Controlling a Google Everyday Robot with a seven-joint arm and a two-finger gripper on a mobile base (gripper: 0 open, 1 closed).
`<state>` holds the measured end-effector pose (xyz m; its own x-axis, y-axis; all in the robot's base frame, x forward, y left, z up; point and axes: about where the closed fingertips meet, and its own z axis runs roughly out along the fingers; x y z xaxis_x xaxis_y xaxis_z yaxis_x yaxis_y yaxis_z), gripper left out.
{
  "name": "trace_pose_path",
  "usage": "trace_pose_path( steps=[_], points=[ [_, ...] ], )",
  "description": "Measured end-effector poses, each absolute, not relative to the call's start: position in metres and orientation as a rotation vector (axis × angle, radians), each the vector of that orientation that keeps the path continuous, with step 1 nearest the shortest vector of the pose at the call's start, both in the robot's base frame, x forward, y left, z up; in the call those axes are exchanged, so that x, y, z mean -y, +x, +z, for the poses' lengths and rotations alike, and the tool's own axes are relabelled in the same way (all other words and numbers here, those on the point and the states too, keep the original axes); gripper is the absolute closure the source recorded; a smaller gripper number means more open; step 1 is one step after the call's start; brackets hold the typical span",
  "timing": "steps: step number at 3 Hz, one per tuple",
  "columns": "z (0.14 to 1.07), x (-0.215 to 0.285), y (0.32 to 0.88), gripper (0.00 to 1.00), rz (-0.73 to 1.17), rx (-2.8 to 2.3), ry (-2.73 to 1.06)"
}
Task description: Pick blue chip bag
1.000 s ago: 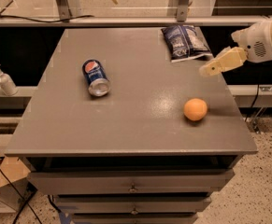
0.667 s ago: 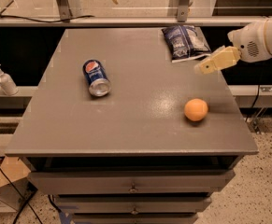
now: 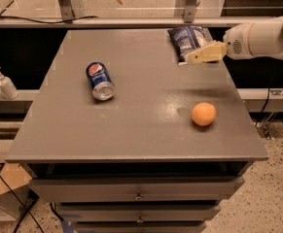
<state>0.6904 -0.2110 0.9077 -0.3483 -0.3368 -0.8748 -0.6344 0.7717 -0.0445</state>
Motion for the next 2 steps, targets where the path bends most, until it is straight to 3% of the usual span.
trace_pose_path(
  steps=[2],
  points=[
    [0.878, 0.199, 0.761, 0.00, 0.334, -1.983, -0.670]
  ],
)
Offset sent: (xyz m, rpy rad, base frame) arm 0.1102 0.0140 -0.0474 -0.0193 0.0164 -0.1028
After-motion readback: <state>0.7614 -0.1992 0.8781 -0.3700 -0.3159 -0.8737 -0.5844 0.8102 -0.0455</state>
